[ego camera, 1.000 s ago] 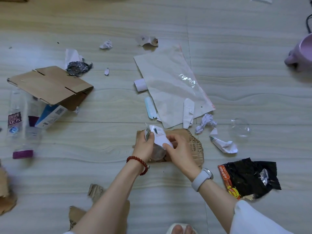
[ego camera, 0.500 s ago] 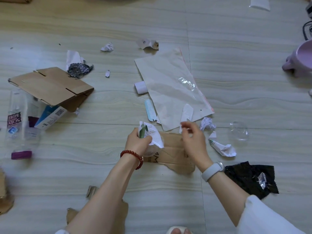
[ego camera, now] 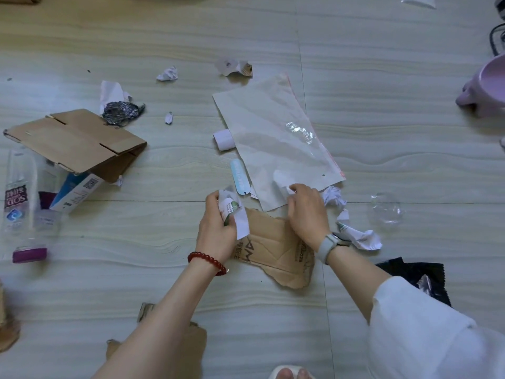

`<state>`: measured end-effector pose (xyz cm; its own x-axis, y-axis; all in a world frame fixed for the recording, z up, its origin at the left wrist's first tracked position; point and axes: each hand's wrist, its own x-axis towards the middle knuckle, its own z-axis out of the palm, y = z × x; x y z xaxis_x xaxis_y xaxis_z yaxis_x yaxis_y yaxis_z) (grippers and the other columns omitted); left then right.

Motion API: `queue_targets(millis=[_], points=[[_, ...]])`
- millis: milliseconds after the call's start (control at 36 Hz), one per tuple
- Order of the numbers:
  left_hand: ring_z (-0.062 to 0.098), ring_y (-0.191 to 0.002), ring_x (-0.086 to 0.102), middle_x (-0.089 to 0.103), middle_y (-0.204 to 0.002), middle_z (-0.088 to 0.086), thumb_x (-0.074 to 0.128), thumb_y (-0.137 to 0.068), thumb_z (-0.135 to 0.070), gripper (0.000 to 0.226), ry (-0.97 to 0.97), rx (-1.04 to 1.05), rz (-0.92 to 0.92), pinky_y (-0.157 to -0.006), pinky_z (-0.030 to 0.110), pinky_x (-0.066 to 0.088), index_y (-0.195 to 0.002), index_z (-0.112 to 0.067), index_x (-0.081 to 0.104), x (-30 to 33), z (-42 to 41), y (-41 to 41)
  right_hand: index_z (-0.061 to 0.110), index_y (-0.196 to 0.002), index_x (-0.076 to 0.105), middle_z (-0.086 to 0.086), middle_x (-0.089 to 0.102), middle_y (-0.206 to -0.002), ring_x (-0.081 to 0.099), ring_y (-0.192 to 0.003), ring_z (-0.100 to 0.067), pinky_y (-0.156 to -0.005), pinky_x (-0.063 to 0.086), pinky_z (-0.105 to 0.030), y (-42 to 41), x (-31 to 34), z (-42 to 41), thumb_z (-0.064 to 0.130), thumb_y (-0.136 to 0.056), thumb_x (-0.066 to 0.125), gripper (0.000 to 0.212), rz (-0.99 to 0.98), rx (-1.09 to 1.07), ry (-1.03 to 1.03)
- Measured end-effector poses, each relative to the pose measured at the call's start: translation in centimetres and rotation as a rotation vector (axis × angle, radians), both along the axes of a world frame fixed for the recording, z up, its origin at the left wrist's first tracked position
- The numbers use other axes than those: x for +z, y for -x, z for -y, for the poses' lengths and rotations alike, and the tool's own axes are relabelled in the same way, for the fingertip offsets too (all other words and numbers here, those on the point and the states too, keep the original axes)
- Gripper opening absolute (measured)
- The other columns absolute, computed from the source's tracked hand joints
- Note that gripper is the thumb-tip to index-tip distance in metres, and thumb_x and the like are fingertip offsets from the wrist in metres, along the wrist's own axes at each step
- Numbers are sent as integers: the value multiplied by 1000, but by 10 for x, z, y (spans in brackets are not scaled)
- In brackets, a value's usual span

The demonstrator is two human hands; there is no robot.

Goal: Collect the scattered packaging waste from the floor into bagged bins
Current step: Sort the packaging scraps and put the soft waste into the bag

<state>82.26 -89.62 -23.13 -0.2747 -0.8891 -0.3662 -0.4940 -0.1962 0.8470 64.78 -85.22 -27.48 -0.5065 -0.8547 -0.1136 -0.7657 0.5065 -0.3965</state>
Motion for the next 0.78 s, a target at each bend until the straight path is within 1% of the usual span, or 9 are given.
queue_targets(millis=[56,111,194,278,472,583,639,694,778], points=[[19,-83,53,57,-100,-4,38,-86,3,40,59,-25,5,-66,29,40,-112,-26,46,0,-1,-1,-2,-110,57,-20,61,-105,51,-100,-37,-84,34,-35,11,13,-6,9,-93,44,24,77,-34,139],[20,-87,52,57,-104,2,41,-84,4,36,110,-47,33,-69,29,39,-111,-17,50,-2,-1,-1,-3,-112,57,-22,61,-107,50,-103,-38,-88,34,-37,26,22,-12,7,-93,47,24,92,-40,187],[23,-81,48,52,-90,2,44,-82,3,23,162,-100,84,-65,31,37,-98,-12,50,-4,-2,0,1,-129,46,-21,55,-119,42,-115,-38,-93,32,-44,51,20,-19,13,-94,45,37,8,-26,18],[24,-86,49,48,-92,-2,54,-80,0,26,259,-199,163,-77,37,40,-104,-9,54,-9,-5,2,9,-129,45,-18,46,-122,35,-116,-34,-93,31,-42,63,8,-27,20,-91,49,40,-98,31,-242],[31,-84,54,56,-94,8,58,-59,10,47,469,-402,305,-69,37,40,-103,-8,57,-21,-15,2,6,-120,47,-15,34,-134,29,-123,-34,-100,31,-41,59,-2,-32,17,-87,56,36,-13,79,-283],[14,-82,43,58,-89,4,67,-53,11,55,567,-399,288,-72,37,42,-101,-16,56,-24,-25,1,3,-129,39,-20,42,-125,37,-117,-37,-92,36,-41,54,-3,-33,11,-90,53,43,112,50,-270],[14,-77,38,56,-80,4,70,-48,11,57,648,-414,309,-69,38,43,-96,-16,54,-27,-30,1,2,-118,49,-20,51,-115,45,-111,-37,-79,37,-35,53,-2,-35,11,-89,52,30,144,46,-245],[15,-75,41,54,-76,2,72,-48,8,60,676,-458,329,-69,33,40,-96,-20,51,-29,-34,1,-1,-102,56,-21,55,-105,49,-102,-35,-71,30,-28,54,5,-40,9,-89,51,18,138,52,-184],[19,-72,52,55,-77,-1,76,-48,4,52,666,-518,366,-70,30,39,-93,-18,60,-31,-41,4,-6,-103,56,-19,48,-106,44,-96,-22,-69,23,-18,62,29,-56,12,-91,54,21,173,-17,-80]])
